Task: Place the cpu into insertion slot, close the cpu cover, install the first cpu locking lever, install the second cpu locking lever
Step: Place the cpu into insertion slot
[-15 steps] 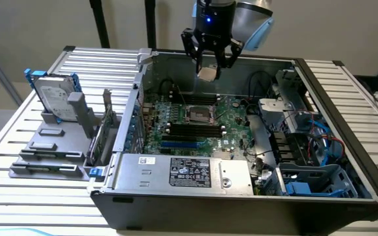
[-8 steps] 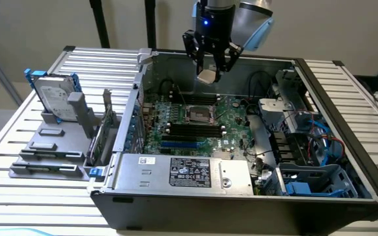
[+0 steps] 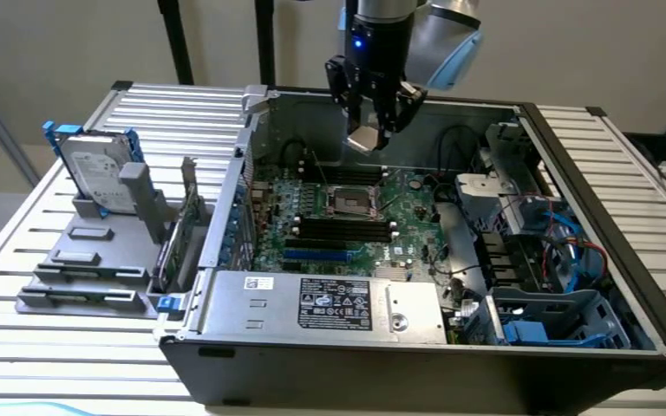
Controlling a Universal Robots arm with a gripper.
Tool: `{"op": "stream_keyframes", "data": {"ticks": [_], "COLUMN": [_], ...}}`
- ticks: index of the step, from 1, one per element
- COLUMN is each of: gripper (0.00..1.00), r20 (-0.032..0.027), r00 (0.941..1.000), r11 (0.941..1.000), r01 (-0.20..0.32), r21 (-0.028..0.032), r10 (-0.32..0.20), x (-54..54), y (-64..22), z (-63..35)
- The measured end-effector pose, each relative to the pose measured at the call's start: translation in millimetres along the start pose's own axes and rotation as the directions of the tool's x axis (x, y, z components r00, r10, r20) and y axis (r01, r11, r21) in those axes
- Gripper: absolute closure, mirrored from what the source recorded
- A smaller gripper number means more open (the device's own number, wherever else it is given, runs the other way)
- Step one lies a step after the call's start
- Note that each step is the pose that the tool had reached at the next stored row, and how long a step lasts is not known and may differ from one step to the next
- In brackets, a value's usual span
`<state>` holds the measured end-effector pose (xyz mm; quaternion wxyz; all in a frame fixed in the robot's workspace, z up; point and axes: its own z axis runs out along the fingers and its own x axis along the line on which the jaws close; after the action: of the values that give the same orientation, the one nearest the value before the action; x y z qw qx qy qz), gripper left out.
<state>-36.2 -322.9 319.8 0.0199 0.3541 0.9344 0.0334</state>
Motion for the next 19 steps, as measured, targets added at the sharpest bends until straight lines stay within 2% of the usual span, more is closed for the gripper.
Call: {"op": "stream_keyframes", "data": {"ticks": [5, 9, 14, 19], "gripper": [0.46, 0.46, 0.46, 0.46], "r20": [0.0064, 0.0117, 0.0181, 0.0240], "r00": [0.9959, 0.9867, 0.9677, 0.9407], "r11": [0.9959, 0.9867, 0.9678, 0.9410], "r01": [-0.091, -0.162, -0.252, -0.338], "r21": [0.0012, 0.0021, 0.0030, 0.0037], "r10": [0.091, 0.162, 0.252, 0.338], "x": [0.1, 0.1, 0.1, 0.2], "y": [-0.2, -0.4, -0.7, -0.9], "z": [3.3, 5.8, 8.8, 11.7]}}
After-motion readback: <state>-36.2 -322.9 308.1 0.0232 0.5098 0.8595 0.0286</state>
